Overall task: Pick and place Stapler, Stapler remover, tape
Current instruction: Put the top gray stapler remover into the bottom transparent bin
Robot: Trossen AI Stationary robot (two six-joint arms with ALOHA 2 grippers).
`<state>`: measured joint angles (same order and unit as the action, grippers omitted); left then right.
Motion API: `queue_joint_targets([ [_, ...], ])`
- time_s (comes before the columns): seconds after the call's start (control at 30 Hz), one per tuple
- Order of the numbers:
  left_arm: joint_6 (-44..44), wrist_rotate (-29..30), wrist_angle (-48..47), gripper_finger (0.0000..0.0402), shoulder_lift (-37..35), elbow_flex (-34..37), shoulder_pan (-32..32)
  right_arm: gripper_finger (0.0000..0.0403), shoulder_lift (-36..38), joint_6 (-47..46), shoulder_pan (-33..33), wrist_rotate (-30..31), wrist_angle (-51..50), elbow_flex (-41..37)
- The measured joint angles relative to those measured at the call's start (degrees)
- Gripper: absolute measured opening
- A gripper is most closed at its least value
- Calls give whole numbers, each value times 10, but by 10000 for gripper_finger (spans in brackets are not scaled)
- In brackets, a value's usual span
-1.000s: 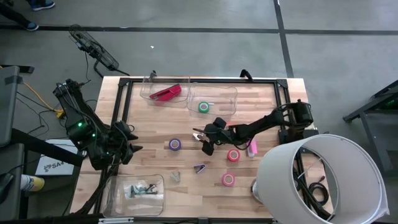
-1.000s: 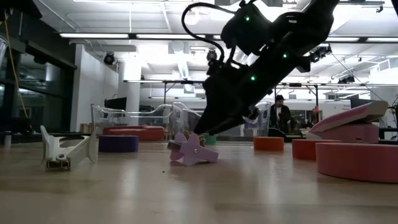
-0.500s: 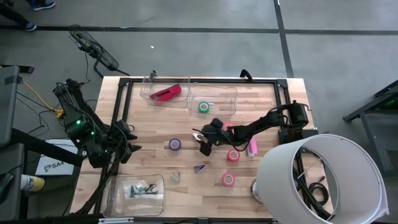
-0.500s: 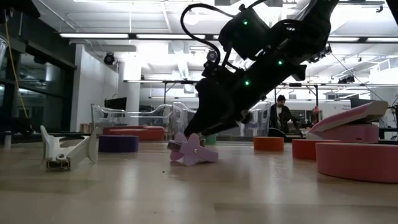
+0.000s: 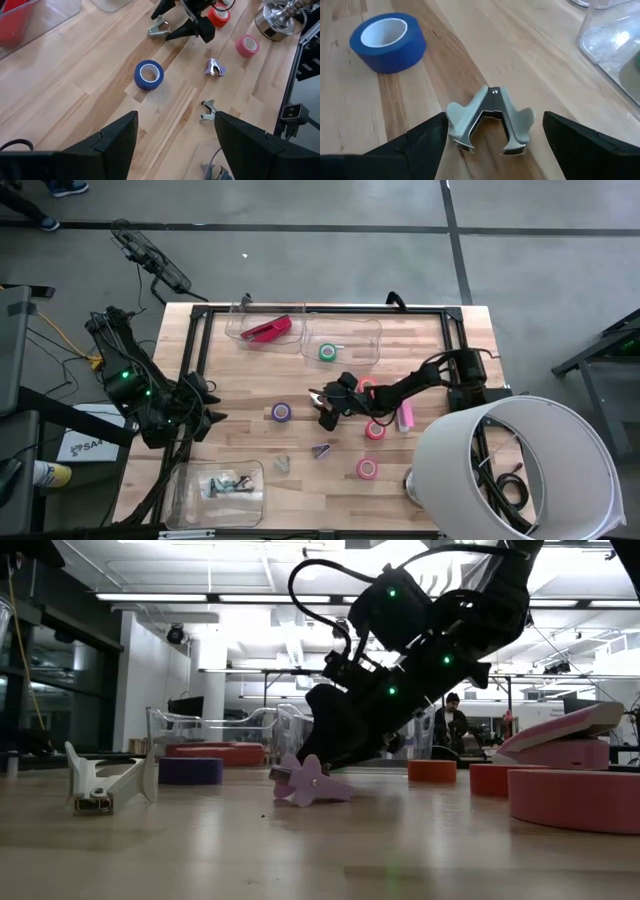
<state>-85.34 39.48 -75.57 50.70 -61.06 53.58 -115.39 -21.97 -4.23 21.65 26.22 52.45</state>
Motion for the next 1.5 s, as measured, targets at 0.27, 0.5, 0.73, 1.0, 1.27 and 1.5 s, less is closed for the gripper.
queue_joint_targets([
  [0.27,-4,0,0,259,0,0,0,301,0,10,-3,-11,-21,0],
  [0.5,-4,0,0,259,0,0,0,236,0,10,-3,-23,-12,0],
  [0.73,-4,0,0,259,0,0,0,181,0,14,-2,-23,3,0],
  [1.0,-4,0,0,259,0,0,0,109,3,14,-3,-40,1,0],
  [1.27,-4,5,0,259,0,0,0,78,36,14,-3,-58,-7,0],
  [1.5,-4,41,2,259,0,0,0,78,99,14,12,-94,-27,0],
])
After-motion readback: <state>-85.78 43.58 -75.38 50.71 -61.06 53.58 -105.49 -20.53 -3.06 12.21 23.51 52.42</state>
